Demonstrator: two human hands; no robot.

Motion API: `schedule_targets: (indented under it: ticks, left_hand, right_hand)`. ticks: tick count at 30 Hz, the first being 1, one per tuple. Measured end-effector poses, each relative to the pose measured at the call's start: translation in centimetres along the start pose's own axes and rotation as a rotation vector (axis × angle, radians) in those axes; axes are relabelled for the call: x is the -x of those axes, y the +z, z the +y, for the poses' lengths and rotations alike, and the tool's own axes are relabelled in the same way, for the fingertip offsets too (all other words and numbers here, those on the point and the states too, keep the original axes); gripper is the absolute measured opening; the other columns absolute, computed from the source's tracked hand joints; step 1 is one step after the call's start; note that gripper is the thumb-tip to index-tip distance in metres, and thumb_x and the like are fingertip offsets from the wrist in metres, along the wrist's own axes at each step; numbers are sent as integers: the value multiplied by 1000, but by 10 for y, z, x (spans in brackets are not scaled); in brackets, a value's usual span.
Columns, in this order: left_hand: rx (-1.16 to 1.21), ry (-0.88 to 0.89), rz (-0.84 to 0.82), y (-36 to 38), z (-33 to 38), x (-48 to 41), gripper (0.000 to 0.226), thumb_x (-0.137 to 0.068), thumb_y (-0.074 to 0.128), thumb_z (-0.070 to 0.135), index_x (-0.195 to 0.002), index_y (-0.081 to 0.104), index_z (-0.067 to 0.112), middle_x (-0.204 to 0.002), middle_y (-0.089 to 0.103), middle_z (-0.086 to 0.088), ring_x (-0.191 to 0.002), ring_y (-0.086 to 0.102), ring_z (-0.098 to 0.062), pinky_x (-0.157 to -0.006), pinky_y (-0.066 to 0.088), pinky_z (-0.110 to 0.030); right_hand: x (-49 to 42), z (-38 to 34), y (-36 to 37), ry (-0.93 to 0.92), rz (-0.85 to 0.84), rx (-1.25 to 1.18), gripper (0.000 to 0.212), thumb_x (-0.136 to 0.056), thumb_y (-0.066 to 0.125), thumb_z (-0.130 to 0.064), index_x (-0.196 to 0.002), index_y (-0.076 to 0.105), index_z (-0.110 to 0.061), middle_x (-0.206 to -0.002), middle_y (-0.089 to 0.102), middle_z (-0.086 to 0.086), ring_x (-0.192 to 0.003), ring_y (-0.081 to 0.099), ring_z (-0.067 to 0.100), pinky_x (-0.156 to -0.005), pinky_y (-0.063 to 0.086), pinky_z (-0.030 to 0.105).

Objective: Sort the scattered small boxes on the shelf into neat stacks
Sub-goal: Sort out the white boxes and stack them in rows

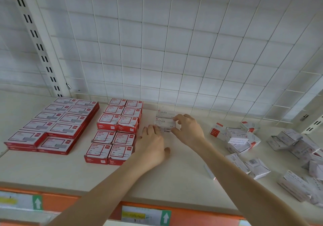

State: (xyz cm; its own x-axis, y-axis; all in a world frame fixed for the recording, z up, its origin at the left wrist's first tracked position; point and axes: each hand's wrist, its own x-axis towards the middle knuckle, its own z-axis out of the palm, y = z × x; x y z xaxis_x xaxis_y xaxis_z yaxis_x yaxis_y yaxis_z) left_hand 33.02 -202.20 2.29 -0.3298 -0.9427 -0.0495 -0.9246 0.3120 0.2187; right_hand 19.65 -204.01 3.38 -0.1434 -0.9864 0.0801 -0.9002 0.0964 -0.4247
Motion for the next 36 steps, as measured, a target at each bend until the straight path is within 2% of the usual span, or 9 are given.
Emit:
schedule_targets:
  ticks: [14, 18, 22, 29, 36]
  left_hand:
    - [22, 8, -82, -4, -1, -2, 87, -89, 49, 42, -145, -1, -4, -147, 21, -17, -139, 15, -31, -111, 25, -42]
    - [26, 19, -57, -4, -2, -1, 85, -88, 50, 42, -144, 4, -3, -143, 27, -16, -135, 21, -29, -108, 29, -40]
    - [6, 39, 40, -6, -2, 1, 74, -87, 51, 41, -141, 19, 2, -138, 34, -12, -131, 27, -26, -101, 34, -36]
    - [-155, 109, 140, -9, 10, 1, 66, -92, 42, 39, -143, 14, 9, -144, 27, -14, -133, 24, -31, -102, 35, -39]
    - [-232, 236, 161, -12, 46, 5, 70, -93, 40, 44, -145, 9, 11, -150, 15, -13, -140, 13, -31, -104, 31, -43]
  right_hand:
    - [0, -1, 0, 12, -17, -9, 35, -85, 56, -22, -119, 52, -18, -110, 61, 1, -100, 56, 24, -75, 46, 32]
    - [1, 0, -1, 12, -17, -14, 35, -85, 56, -23, -120, 52, -19, -110, 61, 2, -99, 57, 25, -77, 46, 32]
    - [4, 0, -5, -2, -9, -1, 36, -87, 55, -25, -121, 51, -18, -113, 59, 4, -101, 55, 25, -77, 46, 32]
    - [28, 9, -24, -51, 107, 94, 39, -92, 48, -31, -128, 46, -16, -130, 44, 6, -120, 37, 25, -84, 45, 36]
    - [68, 46, -54, 7, 232, 102, 39, -91, 50, -29, -127, 50, -16, -129, 47, 5, -121, 38, 25, -94, 39, 35]
